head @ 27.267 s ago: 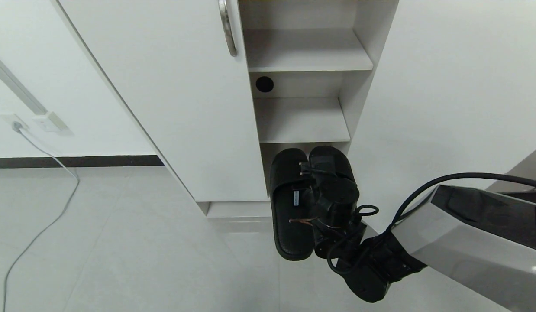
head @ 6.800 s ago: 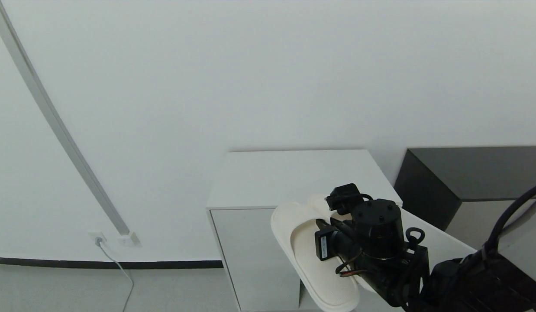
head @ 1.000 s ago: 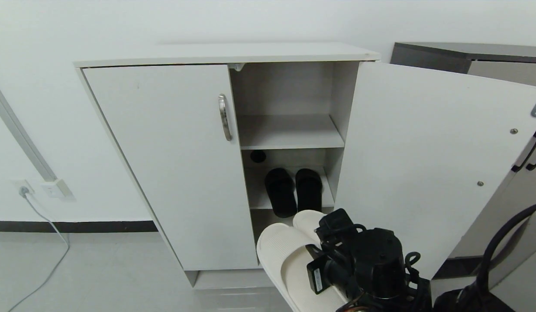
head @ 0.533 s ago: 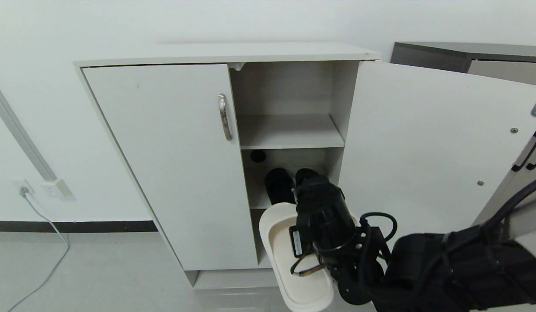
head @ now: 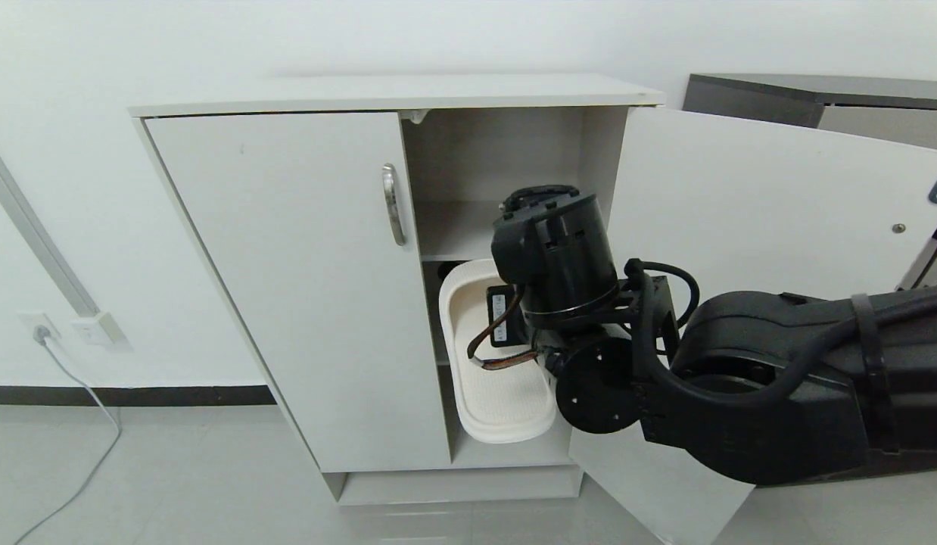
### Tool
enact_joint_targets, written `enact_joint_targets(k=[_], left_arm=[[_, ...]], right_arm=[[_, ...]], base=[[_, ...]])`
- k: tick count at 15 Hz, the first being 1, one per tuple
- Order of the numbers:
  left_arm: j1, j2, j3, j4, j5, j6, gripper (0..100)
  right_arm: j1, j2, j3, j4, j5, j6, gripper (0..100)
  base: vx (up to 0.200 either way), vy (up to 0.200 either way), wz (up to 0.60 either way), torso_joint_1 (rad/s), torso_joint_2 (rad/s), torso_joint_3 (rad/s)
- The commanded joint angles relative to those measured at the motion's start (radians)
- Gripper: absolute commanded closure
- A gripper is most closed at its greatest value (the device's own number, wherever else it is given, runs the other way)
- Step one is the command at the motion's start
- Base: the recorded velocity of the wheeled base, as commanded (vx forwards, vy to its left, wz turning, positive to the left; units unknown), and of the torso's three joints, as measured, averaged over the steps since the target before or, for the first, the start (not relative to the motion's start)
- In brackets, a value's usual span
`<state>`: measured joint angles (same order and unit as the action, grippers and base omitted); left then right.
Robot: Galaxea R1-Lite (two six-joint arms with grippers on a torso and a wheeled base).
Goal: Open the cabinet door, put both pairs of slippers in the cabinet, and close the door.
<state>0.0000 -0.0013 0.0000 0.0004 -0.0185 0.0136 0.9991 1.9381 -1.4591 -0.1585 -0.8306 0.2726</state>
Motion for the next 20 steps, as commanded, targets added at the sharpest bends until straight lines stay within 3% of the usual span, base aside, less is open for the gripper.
enact_joint_targets(k=[1, 3, 20], left_arm=[[0.0, 0.001, 0.0, 0.0, 0.0, 0.0, 100], [0.002, 0.001, 0.0, 0.0, 0.0, 0.0, 100], [0.0, 0.001, 0.0, 0.0, 0.0, 0.002, 100]], right_arm=[[0.001, 0.002, -0.015, -0.003, -0.001, -0.003, 100], [-0.004, 0.013, -0.029, -0.003, -0.002, -0.003, 100], [-0.02, 0.073, -0.07, -0.006, -0.002, -0.024, 100]], base=[[0.0, 0.0, 0.0, 0.0, 0.0, 0.0], [0.0, 0.0, 0.0, 0.0, 0.0, 0.0], [0.188, 0.0, 0.0, 0.0, 0.0, 0.004]])
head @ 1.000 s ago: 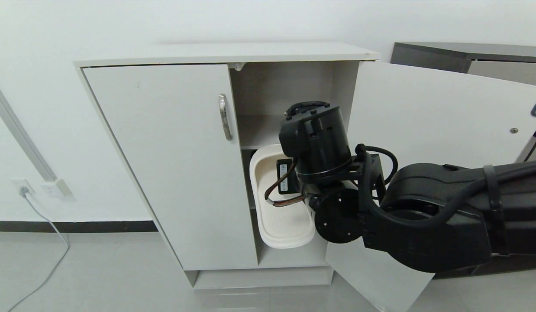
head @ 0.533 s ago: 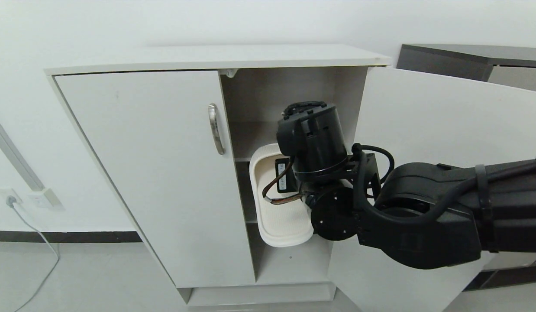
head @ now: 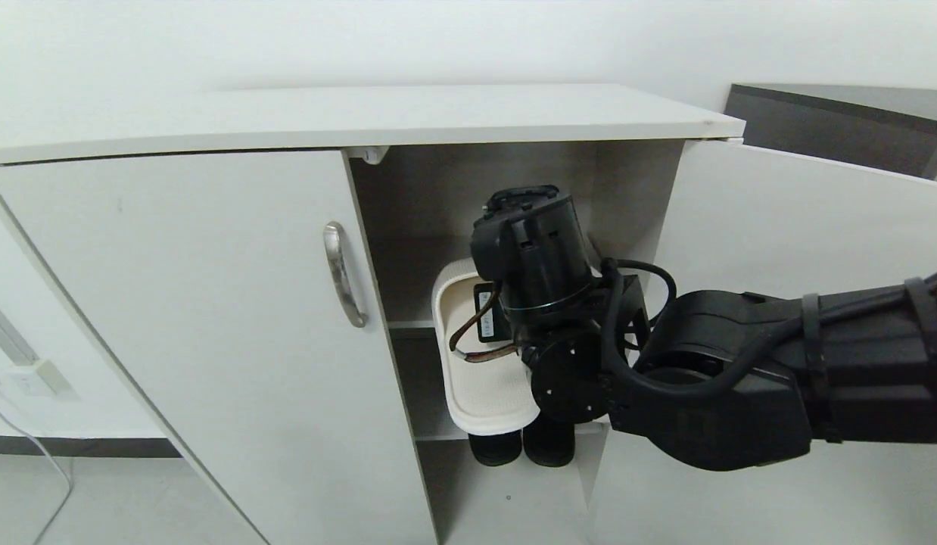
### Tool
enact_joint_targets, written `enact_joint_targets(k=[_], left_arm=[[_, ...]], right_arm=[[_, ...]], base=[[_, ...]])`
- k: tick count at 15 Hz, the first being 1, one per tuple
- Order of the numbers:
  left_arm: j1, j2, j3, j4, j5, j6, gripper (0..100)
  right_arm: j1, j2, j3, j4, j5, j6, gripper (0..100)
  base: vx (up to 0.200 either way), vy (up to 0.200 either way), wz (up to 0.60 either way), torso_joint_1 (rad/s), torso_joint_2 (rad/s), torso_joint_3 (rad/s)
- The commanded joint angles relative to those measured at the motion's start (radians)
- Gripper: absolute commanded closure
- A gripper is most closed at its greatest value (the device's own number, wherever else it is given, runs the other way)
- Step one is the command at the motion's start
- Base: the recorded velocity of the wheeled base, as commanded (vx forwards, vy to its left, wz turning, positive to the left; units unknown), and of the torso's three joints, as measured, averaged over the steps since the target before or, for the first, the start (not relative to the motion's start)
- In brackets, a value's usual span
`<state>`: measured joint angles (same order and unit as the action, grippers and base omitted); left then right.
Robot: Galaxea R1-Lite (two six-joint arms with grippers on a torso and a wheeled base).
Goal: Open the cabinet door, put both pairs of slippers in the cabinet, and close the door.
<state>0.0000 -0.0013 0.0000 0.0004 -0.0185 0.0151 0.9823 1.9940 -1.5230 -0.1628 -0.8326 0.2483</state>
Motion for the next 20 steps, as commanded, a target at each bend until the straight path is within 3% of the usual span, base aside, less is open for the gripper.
enact_joint_targets(k=[1, 13, 20], left_arm=[[0.0, 0.001, 0.0, 0.0, 0.0, 0.0, 100], [0.0, 0.001, 0.0, 0.0, 0.0, 0.0, 100], [0.0, 0.001, 0.0, 0.0, 0.0, -0.001, 100]], right_arm=[[-0.014, 0.032, -0.028, -0.001, 0.001, 0.002, 100], [-0.102, 0.198, -0.286, 0.009, 0.001, -0.035, 100], [-0.111, 0.241, -0.335, 0.042, 0.001, -0.043, 100]], base=[[0.0, 0.0, 0.0, 0.0, 0.0, 0.0], [0.0, 0.0, 0.0, 0.0, 0.0, 0.0], [0.0, 0.0, 0.0, 0.0, 0.0, 0.0]])
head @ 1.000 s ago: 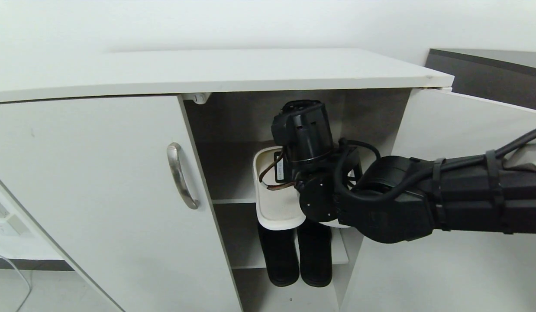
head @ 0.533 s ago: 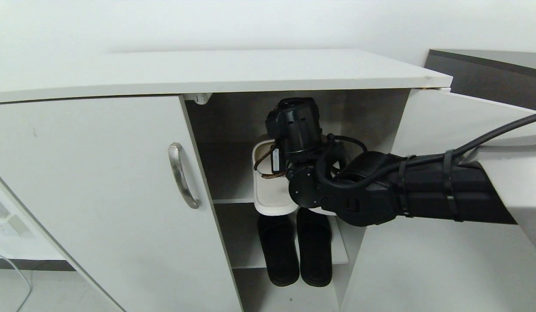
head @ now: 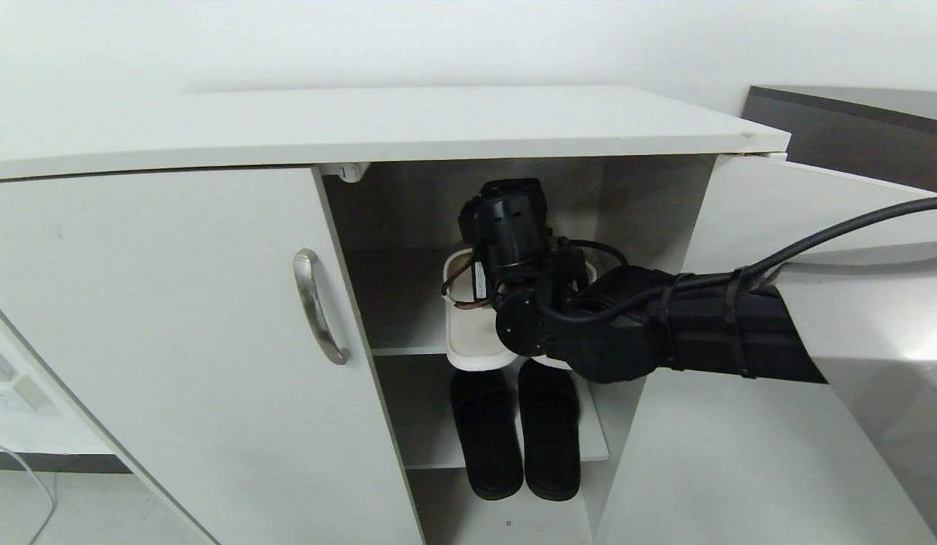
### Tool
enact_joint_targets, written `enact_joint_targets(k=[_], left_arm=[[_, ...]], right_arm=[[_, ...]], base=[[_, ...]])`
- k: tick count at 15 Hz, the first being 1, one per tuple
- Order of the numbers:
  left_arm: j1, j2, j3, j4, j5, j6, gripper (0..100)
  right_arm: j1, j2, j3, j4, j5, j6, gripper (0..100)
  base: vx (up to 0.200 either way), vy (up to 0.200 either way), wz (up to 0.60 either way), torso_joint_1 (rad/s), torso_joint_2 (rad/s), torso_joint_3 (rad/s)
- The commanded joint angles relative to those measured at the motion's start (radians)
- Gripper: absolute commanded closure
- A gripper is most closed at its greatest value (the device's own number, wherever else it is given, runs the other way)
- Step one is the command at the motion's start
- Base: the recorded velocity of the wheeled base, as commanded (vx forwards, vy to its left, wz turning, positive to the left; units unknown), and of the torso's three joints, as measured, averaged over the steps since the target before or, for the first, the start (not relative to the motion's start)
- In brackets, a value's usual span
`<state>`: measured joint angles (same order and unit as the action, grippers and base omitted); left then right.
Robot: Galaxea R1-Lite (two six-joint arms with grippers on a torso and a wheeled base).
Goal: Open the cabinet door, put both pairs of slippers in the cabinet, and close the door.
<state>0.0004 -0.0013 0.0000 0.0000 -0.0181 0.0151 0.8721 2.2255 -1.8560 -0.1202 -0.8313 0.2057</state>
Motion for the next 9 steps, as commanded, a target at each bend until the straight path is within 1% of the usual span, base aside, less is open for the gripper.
enact_joint_targets(k=[1, 3, 4, 7, 9], left_arm=[[0.0, 0.001, 0.0, 0.0, 0.0, -0.001, 100], [0.0, 0.001, 0.0, 0.0, 0.0, -0.001, 100], [0.0, 0.001, 0.0, 0.0, 0.0, -0.001, 100], [0.0, 0.001, 0.0, 0.0, 0.0, -0.001, 100], [0.0, 0.001, 0.0, 0.0, 0.0, -0.001, 100]], right_arm=[[-0.001, 0.013, -0.002, -0.001, 0.0, 0.0, 100], [-0.002, 0.017, -0.002, -0.001, 0.0, 0.0, 100], [-0.002, 0.017, -0.002, -0.001, 0.0, 0.0, 0], [-0.002, 0.017, 0.004, -0.001, 0.0, 0.0, 0], [0.013, -0.017, 0.049, -0.003, -0.011, 0.004, 0]], base=[[0.0, 0.0, 0.0, 0.0, 0.0, 0.0], [0.0, 0.0, 0.0, 0.0, 0.0, 0.0], [0.0, 0.0, 0.0, 0.0, 0.0, 0.0], [0.0, 0.0, 0.0, 0.0, 0.0, 0.0], [0.0, 0.0, 0.0, 0.0, 0.0, 0.0]])
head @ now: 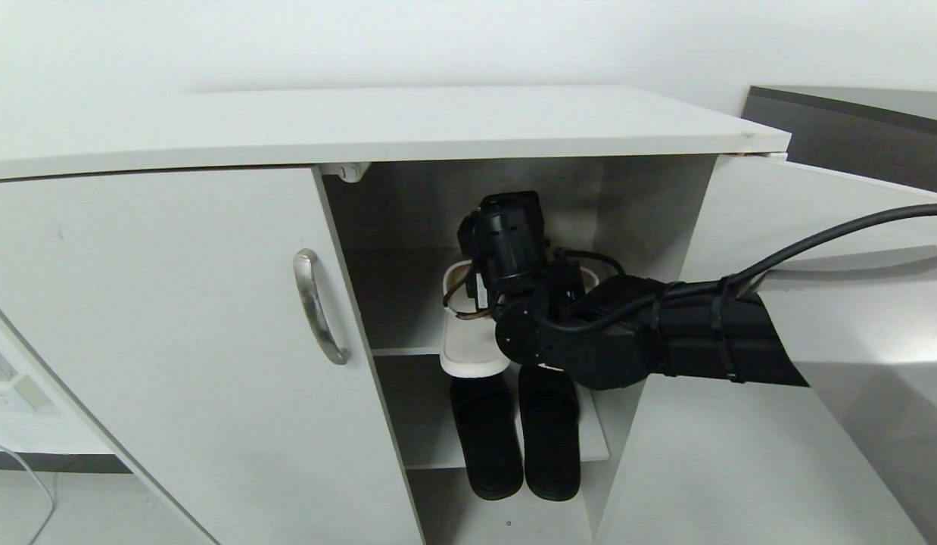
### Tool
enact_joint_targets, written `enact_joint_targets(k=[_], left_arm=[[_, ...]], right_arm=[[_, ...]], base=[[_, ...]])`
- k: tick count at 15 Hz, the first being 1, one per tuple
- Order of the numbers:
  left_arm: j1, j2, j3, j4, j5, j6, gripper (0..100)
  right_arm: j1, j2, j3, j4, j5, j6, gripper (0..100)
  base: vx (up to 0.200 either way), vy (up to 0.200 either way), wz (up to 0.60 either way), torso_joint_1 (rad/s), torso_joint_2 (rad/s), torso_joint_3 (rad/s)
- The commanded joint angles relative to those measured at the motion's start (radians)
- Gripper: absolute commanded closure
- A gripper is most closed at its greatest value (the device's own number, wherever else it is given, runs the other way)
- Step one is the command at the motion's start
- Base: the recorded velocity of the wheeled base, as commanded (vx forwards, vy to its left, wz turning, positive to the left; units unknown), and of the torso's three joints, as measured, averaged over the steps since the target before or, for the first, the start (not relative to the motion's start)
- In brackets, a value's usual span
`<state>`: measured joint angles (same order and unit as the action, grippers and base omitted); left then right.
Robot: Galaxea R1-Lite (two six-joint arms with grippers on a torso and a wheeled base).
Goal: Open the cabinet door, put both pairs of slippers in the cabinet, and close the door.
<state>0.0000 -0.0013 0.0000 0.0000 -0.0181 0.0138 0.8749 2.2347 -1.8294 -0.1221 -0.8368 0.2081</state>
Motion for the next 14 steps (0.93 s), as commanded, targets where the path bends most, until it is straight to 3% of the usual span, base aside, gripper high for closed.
enact_joint_targets(k=[1, 7, 11, 12, 14], left_arm=[[0.0, 0.001, 0.0, 0.0, 0.0, 0.0, 100], [0.0, 0.001, 0.0, 0.0, 0.0, 0.0, 100], [0.0, 0.001, 0.0, 0.0, 0.0, 0.0, 100], [0.0, 0.001, 0.0, 0.0, 0.0, 0.0, 100], [0.0, 0.001, 0.0, 0.0, 0.0, 0.002, 100]], right_arm=[[0.024, -0.056, 0.059, -0.004, -0.024, 0.001, 0], [0.133, -0.317, 0.367, -0.047, -0.05, 0.037, 0], [0.202, -0.463, 0.653, -0.202, -0.018, 0.05, 0], [0.217, -0.489, 0.717, -0.251, 0.004, 0.042, 100], [0.222, -0.506, 0.757, -0.28, 0.016, 0.008, 100]], base=[[0.0, 0.0, 0.0, 0.0, 0.0, 0.0], [0.0, 0.0, 0.0, 0.0, 0.0, 0.0], [0.0, 0.0, 0.0, 0.0, 0.0, 0.0], [0.0, 0.0, 0.0, 0.0, 0.0, 0.0], [0.0, 0.0, 0.0, 0.0, 0.0, 0.0]])
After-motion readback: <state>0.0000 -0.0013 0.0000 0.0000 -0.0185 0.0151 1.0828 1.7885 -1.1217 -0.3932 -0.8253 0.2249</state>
